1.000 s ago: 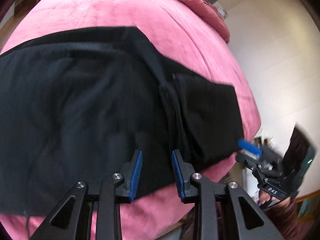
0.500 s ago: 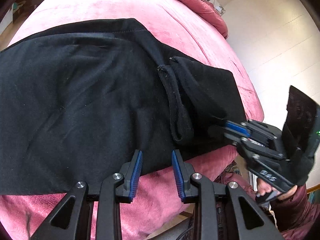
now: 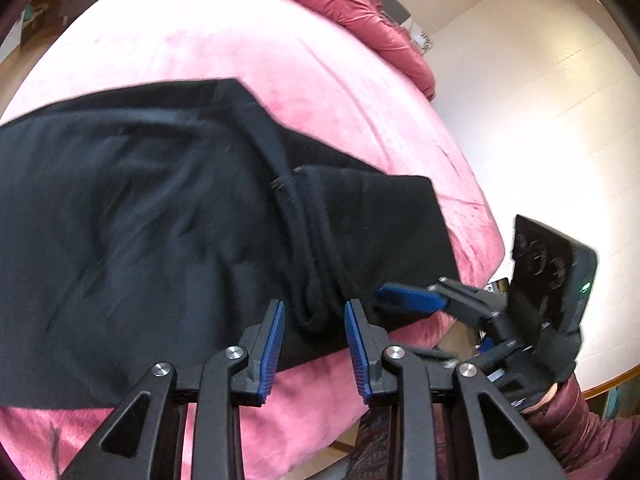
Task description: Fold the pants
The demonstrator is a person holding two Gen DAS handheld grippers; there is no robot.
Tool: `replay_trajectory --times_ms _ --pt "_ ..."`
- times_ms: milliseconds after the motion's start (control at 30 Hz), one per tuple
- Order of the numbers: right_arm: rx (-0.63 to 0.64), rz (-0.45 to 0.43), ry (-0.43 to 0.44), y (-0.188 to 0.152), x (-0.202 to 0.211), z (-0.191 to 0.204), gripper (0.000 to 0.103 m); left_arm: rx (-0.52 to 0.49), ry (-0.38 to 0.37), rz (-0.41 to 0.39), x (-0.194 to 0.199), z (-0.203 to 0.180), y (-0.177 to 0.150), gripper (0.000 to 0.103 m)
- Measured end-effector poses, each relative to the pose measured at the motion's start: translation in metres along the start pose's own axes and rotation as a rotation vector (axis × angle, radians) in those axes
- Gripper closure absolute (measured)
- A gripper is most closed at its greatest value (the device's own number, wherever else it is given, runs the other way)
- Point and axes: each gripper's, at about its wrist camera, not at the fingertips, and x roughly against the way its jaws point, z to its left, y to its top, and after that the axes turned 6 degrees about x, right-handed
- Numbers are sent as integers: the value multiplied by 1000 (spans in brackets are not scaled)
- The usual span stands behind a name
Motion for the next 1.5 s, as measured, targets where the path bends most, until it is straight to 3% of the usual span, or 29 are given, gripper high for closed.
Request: replay_trajectory --times_ms 133,233,267,333,533,700,933,1100,1267,1367,1500 --pt "-51 -101 2 11 28 -16 34 -27 6 15 -5 -11 3 72" --pt "-89 -134 -90 27 31 -33 43 -58 25 27 -13 -19 1 72" --pt "-109 -132 -119 33 26 -41 51 -71 36 28 -13 -22 1 72" --pt "-128 -123 -149 40 21 -51 55 -100 54 39 -18 -27 -2 71" --pt "-104 -7 -243 56 -31 -54 53 -143 206 85 -38 -22 -12 71" --pt "-83 -5 -278 58 -44 -49 52 -125 197 40 -23 -20 -17 71" --pt "-89 -75 -290 52 -24 -35 50 -132 330 -92 26 -10 -29 66" --pt "-84 -124 -306 47 -11 -15 49 -77 414 -159 62 9 -37 64" --pt "-59 -129 -290 41 -2 1 44 15 440 -170 85 32 -44 61" --pt "-54 -121 -290 38 -7 8 42 134 401 -144 92 52 -49 61" --pt "-66 -115 -279 35 -13 10 41 434 251 -144 115 105 -65 61"
